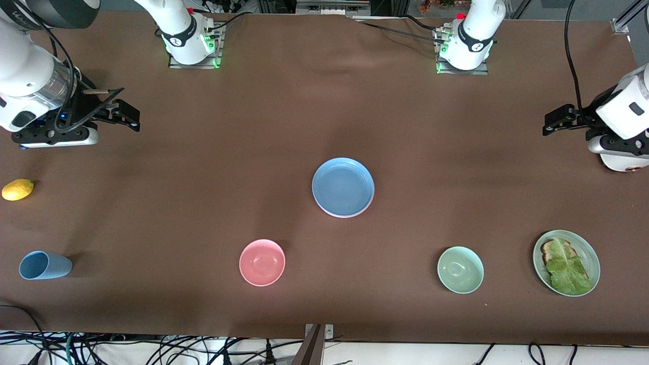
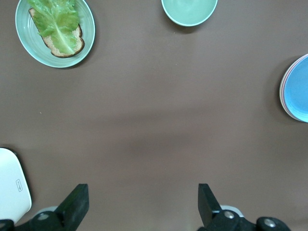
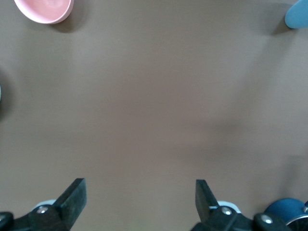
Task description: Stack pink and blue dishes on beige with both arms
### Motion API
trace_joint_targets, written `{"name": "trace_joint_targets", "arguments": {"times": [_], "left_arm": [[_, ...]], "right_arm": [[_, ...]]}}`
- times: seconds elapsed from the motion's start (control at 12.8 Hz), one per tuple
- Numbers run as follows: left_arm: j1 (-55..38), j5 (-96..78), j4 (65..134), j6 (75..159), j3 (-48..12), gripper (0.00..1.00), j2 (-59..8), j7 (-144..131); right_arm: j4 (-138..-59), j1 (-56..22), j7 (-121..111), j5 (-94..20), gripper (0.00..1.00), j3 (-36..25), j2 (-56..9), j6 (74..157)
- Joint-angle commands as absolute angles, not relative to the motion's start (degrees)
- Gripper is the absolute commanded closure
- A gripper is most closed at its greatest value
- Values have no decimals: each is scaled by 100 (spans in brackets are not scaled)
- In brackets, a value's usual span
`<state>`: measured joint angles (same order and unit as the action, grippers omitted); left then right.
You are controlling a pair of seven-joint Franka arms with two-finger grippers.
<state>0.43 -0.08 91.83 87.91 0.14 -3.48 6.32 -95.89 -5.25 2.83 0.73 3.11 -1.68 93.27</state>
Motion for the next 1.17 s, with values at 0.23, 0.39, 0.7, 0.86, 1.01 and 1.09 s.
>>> {"name": "trace_joint_targets", "arguments": {"times": [0.23, 0.39, 0.7, 0.86, 1.01, 1.09], "left_arm": [[26, -62, 9167, 8736, 35, 0, -308, 721], [26, -62, 9167, 8736, 35, 0, -308, 721], [26, -62, 9167, 8736, 35, 0, -308, 721], [26, -62, 9167, 8736, 35, 0, -316, 721], [26, -62, 9167, 8736, 35, 0, -308, 721], [26, -62, 9167, 8736, 35, 0, -308, 721]], "right_arm": [[-9501, -396, -53, 158, 0, 448, -220, 9290], [-9501, -396, -70, 132, 0, 448, -211, 9246], [-9483, -413, -62, 140, 0, 448, -237, 9281], [-9475, -431, -53, 158, 0, 457, -237, 9281], [-9483, -431, -44, 158, 0, 457, -202, 9246], [-9483, -422, -53, 158, 0, 448, -193, 9229]]}}
